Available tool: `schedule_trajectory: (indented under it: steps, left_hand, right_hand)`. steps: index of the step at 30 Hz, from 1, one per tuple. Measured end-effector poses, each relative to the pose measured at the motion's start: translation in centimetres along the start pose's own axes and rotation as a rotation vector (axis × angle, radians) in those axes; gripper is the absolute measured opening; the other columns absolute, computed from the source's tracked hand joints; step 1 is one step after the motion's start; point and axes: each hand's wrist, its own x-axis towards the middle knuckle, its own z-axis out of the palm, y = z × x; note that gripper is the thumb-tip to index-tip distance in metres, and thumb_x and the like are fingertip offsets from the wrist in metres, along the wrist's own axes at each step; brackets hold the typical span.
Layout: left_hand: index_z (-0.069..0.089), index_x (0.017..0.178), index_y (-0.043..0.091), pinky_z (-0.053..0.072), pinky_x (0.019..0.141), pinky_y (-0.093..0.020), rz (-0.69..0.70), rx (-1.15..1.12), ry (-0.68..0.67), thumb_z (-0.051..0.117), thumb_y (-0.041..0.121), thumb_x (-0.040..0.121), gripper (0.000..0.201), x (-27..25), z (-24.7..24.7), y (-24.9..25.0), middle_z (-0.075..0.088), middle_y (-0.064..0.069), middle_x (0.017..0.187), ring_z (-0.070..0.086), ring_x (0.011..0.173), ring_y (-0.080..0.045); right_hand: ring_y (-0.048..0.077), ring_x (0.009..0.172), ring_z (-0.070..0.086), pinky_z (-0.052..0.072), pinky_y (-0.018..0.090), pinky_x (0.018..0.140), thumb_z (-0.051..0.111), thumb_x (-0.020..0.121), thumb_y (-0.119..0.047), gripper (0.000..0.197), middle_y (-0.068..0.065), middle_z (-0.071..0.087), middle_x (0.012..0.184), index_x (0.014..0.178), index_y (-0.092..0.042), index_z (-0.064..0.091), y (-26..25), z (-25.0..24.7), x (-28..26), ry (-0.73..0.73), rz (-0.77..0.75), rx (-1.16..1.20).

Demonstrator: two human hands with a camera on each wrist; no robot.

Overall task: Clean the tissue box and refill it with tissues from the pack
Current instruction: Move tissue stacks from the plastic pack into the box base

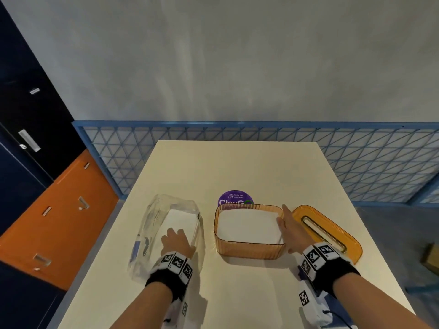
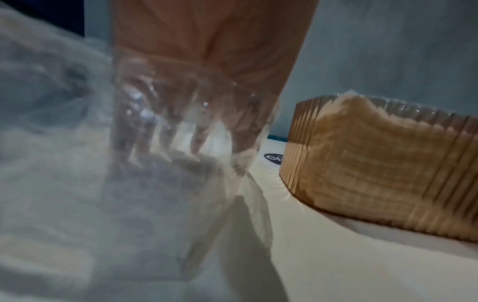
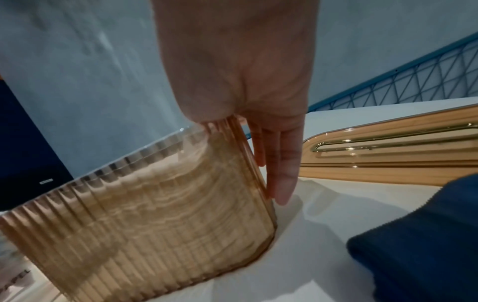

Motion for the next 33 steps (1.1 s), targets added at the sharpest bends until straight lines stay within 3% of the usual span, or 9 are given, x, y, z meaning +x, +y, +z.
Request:
schedule_trajectory:
  steps: [5, 15, 18, 19, 21, 23, 25, 29, 33]
  left_hand:
    - [0.038, 0.127, 0.016, 0.045, 0.090, -0.032, -0.012, 0.003, 0.096, 0.046, 0.022, 0.093, 0.035, 0.2, 0.5, 0.3, 0.033, -0.008, 0.132, 0.035, 0.123, -0.025]
    - [0.040, 0.128, 0.012, 0.042, 0.095, -0.037, -0.032, -0.099, 0.034, 0.041, 0.030, 0.096, 0.037, 0.6, -0.9, 0.6, 0.034, -0.010, 0.134, 0.037, 0.124, -0.029]
    - [0.039, 0.131, 0.013, 0.041, 0.096, -0.042, 0.022, -0.123, 0.182, 0.039, 0.032, 0.097, 0.040, -0.2, -2.5, 1.6, 0.035, -0.010, 0.137, 0.036, 0.127, -0.029]
    - [0.040, 0.132, 0.014, 0.041, 0.095, -0.042, 0.049, -0.114, 0.244, 0.039, 0.032, 0.097, 0.040, -0.6, -3.1, 2.1, 0.036, -0.010, 0.138, 0.036, 0.127, -0.029]
    - [0.042, 0.131, 0.016, 0.041, 0.093, -0.042, 0.114, -0.104, 0.350, 0.039, 0.030, 0.097, 0.037, -1.5, -4.2, 3.3, 0.039, -0.008, 0.137, 0.038, 0.125, -0.028]
    - [0.047, 0.129, 0.017, 0.042, 0.092, -0.040, 0.247, -0.122, 0.431, 0.041, 0.026, 0.096, 0.035, -2.3, -4.7, 4.7, 0.043, -0.006, 0.133, 0.041, 0.122, -0.026]
    - [0.052, 0.128, 0.017, 0.045, 0.092, -0.037, 0.503, -0.205, 0.416, 0.044, 0.021, 0.094, 0.034, -3.1, -4.1, 6.4, 0.047, -0.004, 0.131, 0.044, 0.121, -0.023]
    - [0.052, 0.131, 0.022, 0.047, 0.092, -0.031, 0.890, -0.169, 0.136, 0.042, 0.016, 0.094, 0.038, -4.8, -1.3, 9.7, 0.051, 0.002, 0.130, 0.048, 0.120, -0.016]
    - [0.056, 0.127, 0.024, 0.047, 0.090, -0.033, 0.869, -0.091, 0.078, 0.042, 0.012, 0.093, 0.039, -4.7, -0.9, 11.1, 0.056, -0.001, 0.124, 0.050, 0.113, -0.019]
  right_hand:
    - [0.036, 0.091, 0.059, 0.058, 0.050, 0.068, 0.026, 0.101, -0.035, 0.059, 0.012, 0.050, 0.105, 0.149, -0.034, -0.009, -0.4, -0.4, -0.4, -0.046, 0.056, 0.031]
    - [0.026, 0.092, 0.055, 0.054, 0.033, 0.055, 0.024, 0.100, -0.041, 0.061, 0.012, 0.047, 0.136, 0.150, -0.029, -0.010, -0.1, -0.9, 0.0, -0.116, 0.029, 0.026]
    - [0.025, 0.117, 0.052, 0.048, 0.036, 0.093, 0.027, 0.101, -0.036, 0.055, 0.004, 0.048, 0.136, 0.151, -0.016, 0.013, 0.2, -1.6, 0.2, -0.028, -0.074, -0.045]
    - [0.025, 0.123, 0.047, 0.041, 0.035, 0.102, 0.032, 0.101, -0.031, 0.048, 0.009, 0.045, 0.139, 0.146, -0.012, 0.027, 0.3, -2.0, 0.3, 0.038, -0.105, -0.072]
    - [0.023, 0.108, 0.053, 0.044, 0.030, 0.091, 0.041, 0.099, -0.017, 0.028, 0.012, 0.048, 0.129, 0.124, -0.013, 0.052, 0.2, -2.7, 0.4, 0.157, -0.151, -0.111]
    - [0.019, 0.091, 0.053, 0.042, 0.025, 0.077, 0.046, 0.092, -0.005, 0.018, 0.010, 0.049, 0.116, 0.097, -0.014, 0.060, 0.1, -3.2, 0.0, 0.211, -0.180, -0.152]
    - [0.021, 0.097, 0.053, 0.044, 0.027, 0.081, 0.049, 0.088, -0.003, 0.017, 0.011, 0.053, 0.113, 0.086, -0.012, 0.063, 0.2, -3.2, -0.3, 0.191, -0.153, -0.222]
    - [0.023, 0.097, 0.060, 0.049, 0.035, 0.086, 0.042, 0.092, -0.012, 0.028, 0.013, 0.065, 0.109, 0.098, -0.002, 0.068, 0.0, -2.1, -0.5, 0.033, -0.037, -0.326]
    - [0.029, 0.107, 0.059, 0.049, 0.039, 0.094, 0.036, 0.095, -0.012, 0.033, 0.016, 0.062, 0.116, 0.107, 0.001, 0.063, -0.1, -1.3, -0.1, 0.022, 0.031, -0.253]
